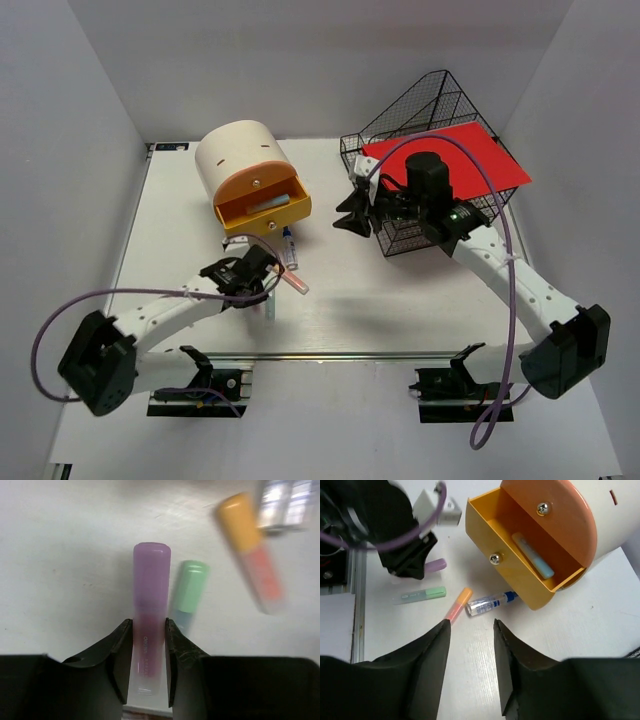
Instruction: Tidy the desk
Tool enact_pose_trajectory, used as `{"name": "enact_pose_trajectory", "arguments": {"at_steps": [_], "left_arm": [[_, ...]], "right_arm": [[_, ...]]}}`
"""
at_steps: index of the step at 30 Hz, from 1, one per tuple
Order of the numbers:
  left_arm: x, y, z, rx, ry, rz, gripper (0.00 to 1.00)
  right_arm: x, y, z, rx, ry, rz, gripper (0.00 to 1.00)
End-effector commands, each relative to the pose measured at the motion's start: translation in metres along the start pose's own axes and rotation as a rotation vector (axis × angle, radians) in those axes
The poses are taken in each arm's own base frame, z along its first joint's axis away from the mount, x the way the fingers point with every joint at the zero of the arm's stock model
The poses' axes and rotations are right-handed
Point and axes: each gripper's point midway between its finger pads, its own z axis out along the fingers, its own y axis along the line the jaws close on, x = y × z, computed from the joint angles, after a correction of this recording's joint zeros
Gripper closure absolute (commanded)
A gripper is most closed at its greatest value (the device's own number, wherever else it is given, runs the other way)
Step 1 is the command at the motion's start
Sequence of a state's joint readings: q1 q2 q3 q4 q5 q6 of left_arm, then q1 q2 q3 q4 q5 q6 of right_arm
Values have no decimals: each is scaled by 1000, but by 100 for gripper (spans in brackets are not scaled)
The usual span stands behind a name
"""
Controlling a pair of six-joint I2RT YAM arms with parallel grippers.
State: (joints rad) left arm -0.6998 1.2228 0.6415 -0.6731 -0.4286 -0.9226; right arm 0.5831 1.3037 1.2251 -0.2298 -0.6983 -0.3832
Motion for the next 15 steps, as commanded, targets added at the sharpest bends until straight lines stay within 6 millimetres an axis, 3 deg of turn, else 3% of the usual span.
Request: {"name": "enact_pose_trajectory", "arguments": {"at_steps": [1,3,4,5,6,8,9,12,15], "left_arm": [[-41,-29,-53,180,-79,28,99],[-59,-46,-86,312,-114,66,100],[-64,-51,-97,352,-123,78,100],[-71,-64,-118,440,-125,97,100],[-76,-69,-128,490,-152,164,100],[-83,-80,-146,578,-192,227,100],[-96,-84,-156,603,-257,283,100],[-128,-93,-168,604,-408,408,100],[-161,-101,-167,534,-522,579,100]], "right_arm": [[-12,8,-9,-46,-65,-27,53],[-10,9,-11,-60,-70,-24,64],[-8,9,-12,-61,-71,-18,74],[-4,12,-11,-73,-73,-11,96],[-3,10,-14,-67,-75,-9,100],[-1,11,-16,-76,-80,-11,100],[1,12,-17,-79,-80,-13,100],[1,12,-23,-70,-85,-20,100],[1,10,-29,-54,-93,-30,100]]}}
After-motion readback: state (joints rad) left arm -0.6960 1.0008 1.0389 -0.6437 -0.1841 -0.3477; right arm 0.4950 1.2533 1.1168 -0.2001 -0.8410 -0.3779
